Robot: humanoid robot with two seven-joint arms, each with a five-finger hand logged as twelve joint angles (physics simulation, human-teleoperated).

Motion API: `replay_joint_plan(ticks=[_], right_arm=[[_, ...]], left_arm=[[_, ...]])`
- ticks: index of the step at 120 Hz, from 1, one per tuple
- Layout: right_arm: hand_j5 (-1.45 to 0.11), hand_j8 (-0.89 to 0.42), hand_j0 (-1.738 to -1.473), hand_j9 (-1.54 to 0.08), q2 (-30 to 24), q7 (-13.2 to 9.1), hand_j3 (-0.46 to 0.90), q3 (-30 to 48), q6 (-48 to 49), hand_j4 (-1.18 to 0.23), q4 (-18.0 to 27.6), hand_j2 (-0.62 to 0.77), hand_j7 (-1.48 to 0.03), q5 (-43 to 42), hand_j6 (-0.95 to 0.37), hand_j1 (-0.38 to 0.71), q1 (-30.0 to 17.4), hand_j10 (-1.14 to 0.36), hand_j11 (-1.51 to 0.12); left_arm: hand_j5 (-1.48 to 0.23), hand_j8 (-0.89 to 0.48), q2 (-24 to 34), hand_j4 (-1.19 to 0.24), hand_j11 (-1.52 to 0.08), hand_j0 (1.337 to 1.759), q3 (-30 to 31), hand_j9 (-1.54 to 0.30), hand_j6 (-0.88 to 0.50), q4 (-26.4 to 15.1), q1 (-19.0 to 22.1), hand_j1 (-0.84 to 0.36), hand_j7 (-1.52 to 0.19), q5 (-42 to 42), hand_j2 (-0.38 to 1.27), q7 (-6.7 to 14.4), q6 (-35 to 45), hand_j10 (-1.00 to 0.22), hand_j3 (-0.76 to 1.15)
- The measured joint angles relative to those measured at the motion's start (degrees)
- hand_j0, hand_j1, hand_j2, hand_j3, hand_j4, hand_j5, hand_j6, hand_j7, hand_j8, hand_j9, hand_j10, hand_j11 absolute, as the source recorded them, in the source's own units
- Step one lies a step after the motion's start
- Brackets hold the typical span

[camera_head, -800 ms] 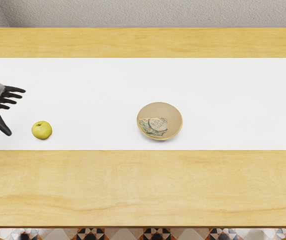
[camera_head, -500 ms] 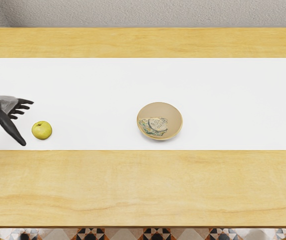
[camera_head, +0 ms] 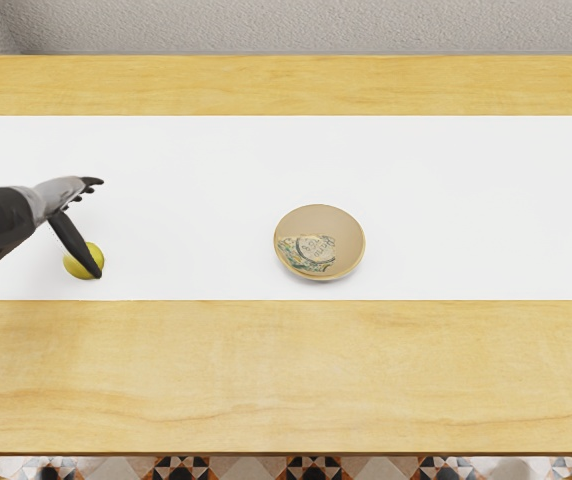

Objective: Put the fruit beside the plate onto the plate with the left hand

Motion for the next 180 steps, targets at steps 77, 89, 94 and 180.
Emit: replay_joint_plan(ticks=[77,89,94,180], right_arm=[[0.00,0.00,-1.658,0.00,0.00,0.00,0.00,0.00,0.00,0.00,0.00,0.00,0.00,0.00,0.00,-0.35,0.00,0.00,0.00],[0.00,0.00,-1.658,0.00,0.00,0.00,0.00,0.00,0.00,0.00,0.00,0.00,0.00,0.00,0.00,-0.35,-0.01,0.00,0.00],[0.00,0.00,-1.658,0.00,0.00,0.00,0.00,0.00,0.00,0.00,0.00,0.00,0.00,0.00,0.00,-0.35,-0.01,0.00,0.00],[0.00,0.00,-1.658,0.00,0.00,0.00,0.00,0.00,0.01,0.00,0.00,0.00,0.00,0.00,0.00,-0.35,0.00,0.00,0.00]], left_arm=[[-0.33,-0.26,-3.59,-0.26,-0.33,1.658,8.97,-0.33,-0.26,-5.25,-2.68,0.04,-0.33,-2.07,0.05,0.58,11.49,-0.26,0.00],[-0.34,-0.26,-2.84,-0.26,-0.34,1.658,9.48,-0.34,-0.26,-5.92,-2.85,0.03,-0.34,-2.06,0.05,0.66,11.68,-0.26,0.00],[-0.36,-0.27,-2.15,-0.27,-0.36,1.658,9.68,-0.36,-0.27,-6.06,-2.85,0.02,-0.36,-2.07,0.06,0.68,11.73,-0.27,0.00],[-0.64,-0.49,-2.06,-0.49,-0.64,1.658,11.59,-0.64,-0.49,-6.82,-3.54,-0.23,-0.64,-1.96,0.12,0.64,11.74,-0.49,0.00]])
